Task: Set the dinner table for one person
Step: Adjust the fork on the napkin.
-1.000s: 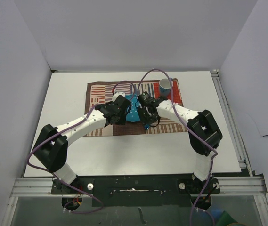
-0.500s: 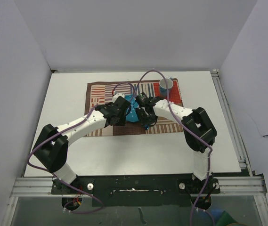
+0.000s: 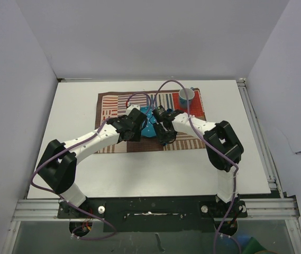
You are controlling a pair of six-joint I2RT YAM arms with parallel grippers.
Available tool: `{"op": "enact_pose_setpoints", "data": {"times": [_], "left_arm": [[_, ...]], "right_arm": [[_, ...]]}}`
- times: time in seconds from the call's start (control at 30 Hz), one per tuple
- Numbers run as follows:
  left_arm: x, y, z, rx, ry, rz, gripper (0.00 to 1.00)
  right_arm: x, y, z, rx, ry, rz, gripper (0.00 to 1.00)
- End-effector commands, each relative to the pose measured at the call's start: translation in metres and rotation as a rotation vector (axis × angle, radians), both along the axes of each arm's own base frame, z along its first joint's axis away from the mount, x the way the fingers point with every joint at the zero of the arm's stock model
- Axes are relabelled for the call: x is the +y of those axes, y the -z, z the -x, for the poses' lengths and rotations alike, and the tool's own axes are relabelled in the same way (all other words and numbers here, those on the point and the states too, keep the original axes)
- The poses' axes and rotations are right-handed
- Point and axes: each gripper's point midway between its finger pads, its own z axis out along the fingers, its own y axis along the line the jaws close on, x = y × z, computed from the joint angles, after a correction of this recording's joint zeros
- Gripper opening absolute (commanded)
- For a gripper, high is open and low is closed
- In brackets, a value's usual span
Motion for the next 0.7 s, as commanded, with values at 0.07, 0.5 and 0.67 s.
{"op": "enact_pose_setpoints", "data": {"times": [0.07,0.5,0.67], "left_arm": [[-0.004,-0.017,-0.007,-0.049,-0.013,0.036,0.53],[-0.003,-0.015,-0.007,-0.043,-0.013,0.031,0.53],[-0.002,-0.016,-0.006,-0.046,-0.015,0.030,0.53]], "right_arm": [[-0.027,0.009,0.005,-0.006,0.023,0.078,0.33],[-0.063,0.014,0.001,0.000,0.094,0.120,0.33],[-0.075,0.010,-0.009,-0.005,0.121,0.109,0.32]]}}
